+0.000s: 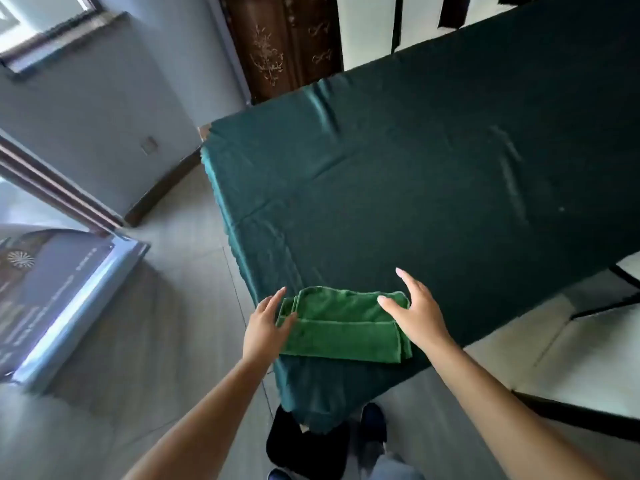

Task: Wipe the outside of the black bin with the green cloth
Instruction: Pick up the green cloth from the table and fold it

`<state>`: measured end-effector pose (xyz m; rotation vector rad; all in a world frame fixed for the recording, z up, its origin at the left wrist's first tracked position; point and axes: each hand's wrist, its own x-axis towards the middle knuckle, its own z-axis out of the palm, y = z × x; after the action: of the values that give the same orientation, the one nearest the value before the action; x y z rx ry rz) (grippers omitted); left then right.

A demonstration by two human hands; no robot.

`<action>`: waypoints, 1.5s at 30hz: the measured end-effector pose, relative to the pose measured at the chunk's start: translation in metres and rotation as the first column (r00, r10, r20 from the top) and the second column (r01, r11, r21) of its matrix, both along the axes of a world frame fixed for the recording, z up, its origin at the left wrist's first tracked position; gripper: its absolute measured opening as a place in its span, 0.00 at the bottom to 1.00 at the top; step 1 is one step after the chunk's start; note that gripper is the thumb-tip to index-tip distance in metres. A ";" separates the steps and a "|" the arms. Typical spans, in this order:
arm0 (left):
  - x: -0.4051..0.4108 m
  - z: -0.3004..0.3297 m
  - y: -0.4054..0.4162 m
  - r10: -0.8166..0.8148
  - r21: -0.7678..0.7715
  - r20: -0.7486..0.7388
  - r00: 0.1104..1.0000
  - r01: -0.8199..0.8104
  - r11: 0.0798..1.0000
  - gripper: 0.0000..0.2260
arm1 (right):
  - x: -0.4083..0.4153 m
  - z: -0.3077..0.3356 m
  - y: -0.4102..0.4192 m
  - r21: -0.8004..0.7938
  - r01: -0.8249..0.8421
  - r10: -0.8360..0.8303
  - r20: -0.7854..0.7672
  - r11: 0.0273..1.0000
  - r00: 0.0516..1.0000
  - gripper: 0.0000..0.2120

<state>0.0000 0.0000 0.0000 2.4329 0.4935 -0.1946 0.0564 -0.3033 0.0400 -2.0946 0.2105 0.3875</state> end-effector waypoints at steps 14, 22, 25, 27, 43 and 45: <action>0.015 -0.011 -0.043 0.206 -0.085 -0.172 0.963 -0.223 0.971 0.32 | -0.014 -0.036 0.002 -0.333 -0.181 0.096 -0.255 0.925 0.962 0.40; 0.005 0.000 -0.050 0.123 -0.056 -0.132 0.983 -0.132 0.990 0.28 | -0.034 -0.046 0.011 -0.304 -0.200 0.175 -0.109 0.932 0.979 0.30; -0.001 0.008 -0.051 0.094 -0.150 -0.084 0.992 -0.106 0.983 0.25 | -0.037 -0.047 0.010 -0.186 -0.196 0.178 -0.107 0.963 0.978 0.24; -0.005 0.016 -0.052 0.152 -0.288 -0.076 0.986 -0.167 0.943 0.22 | -0.037 -0.044 0.009 -0.132 -0.186 0.170 -0.120 0.974 0.978 0.21; -0.102 0.041 0.022 0.322 -0.720 -0.161 0.933 -0.334 0.608 0.19 | -0.109 0.096 0.083 0.489 -0.029 -0.018 0.090 0.872 0.996 0.17; -0.120 0.043 0.038 0.291 -0.756 -0.177 0.940 -0.319 0.572 0.17 | -0.133 0.111 0.102 0.521 -0.037 -0.033 0.125 0.853 0.992 0.17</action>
<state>-0.1198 0.0381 0.0433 1.4518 0.6683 -0.2376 -0.0764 -0.2016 0.1505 -1.5699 0.0175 0.2697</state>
